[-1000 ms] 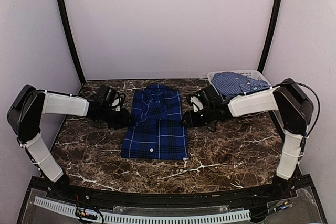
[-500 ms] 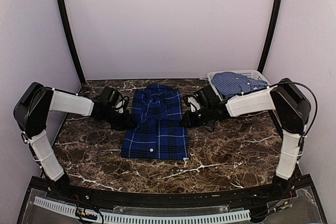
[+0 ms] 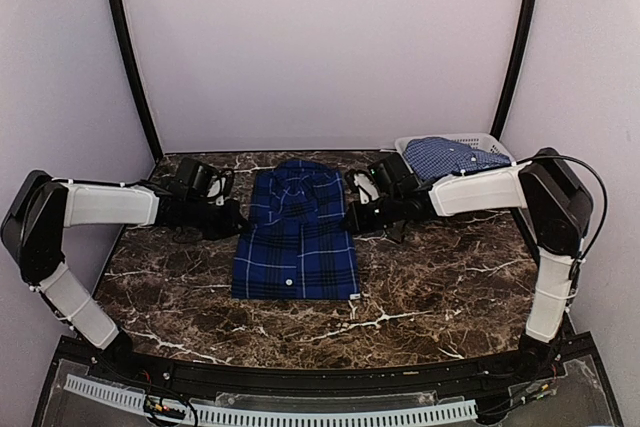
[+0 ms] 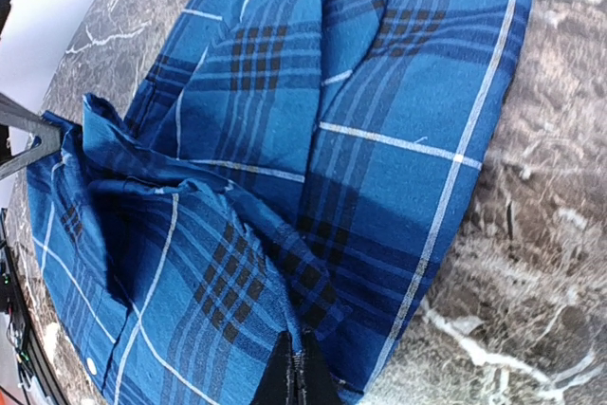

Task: Fold and stack the long sleeve shirts
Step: Smooth out the 2/3-rectangle-folded shirt at the center of the board.

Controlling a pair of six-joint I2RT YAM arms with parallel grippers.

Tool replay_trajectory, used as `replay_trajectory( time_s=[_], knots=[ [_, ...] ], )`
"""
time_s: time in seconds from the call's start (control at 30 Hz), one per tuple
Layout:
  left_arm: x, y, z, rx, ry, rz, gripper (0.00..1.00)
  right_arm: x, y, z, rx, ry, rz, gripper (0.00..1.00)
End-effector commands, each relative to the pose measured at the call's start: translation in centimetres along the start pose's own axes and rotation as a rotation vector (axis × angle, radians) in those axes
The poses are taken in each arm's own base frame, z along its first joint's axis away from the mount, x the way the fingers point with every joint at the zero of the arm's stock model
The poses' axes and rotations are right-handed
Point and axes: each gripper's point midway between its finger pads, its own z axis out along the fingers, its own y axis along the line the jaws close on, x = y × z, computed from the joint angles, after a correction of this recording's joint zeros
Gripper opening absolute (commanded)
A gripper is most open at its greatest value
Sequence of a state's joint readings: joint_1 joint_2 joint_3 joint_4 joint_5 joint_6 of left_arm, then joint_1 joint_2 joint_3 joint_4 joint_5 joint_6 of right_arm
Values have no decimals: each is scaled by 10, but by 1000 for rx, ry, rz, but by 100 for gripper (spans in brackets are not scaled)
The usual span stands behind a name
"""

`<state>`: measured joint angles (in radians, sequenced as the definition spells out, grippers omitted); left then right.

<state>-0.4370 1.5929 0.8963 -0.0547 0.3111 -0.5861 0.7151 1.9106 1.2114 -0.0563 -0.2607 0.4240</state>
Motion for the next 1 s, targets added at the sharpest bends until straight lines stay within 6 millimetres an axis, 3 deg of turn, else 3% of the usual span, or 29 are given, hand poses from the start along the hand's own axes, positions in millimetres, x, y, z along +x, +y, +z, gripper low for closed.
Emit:
replay_trajectory(
  time_s=[0.0, 0.23, 0.3, 0.47, 0.6, 0.67, 0.83, 0.97],
  knots=[
    [-7, 5, -7, -35, -70, 17, 0, -38, 11, -10, 18, -107, -64, 0],
    [-3, 20, 24, -73, -11, 4, 0, -32, -12, 17, 79, -62, -42, 0],
    [-3, 24, 29, -87, -6, -1, 3, -29, -20, 23, 94, -51, -31, 4],
    [-13, 25, 30, -113, -25, -1, 25, -32, -32, 20, 167, -35, -33, 33],
    [-27, 29, 16, -189, -73, 8, 45, -47, -36, -4, 254, -63, -41, 55],
    [-34, 30, 3, -230, -104, 15, 48, -55, -34, -18, 287, -87, -38, 59],
    [-32, 11, -25, -227, -136, 39, 46, -65, 2, -38, 259, -136, -74, 59],
    [-6, -18, -25, -145, -86, 47, 37, -54, 41, -26, 174, -108, -117, 54]
  ],
)
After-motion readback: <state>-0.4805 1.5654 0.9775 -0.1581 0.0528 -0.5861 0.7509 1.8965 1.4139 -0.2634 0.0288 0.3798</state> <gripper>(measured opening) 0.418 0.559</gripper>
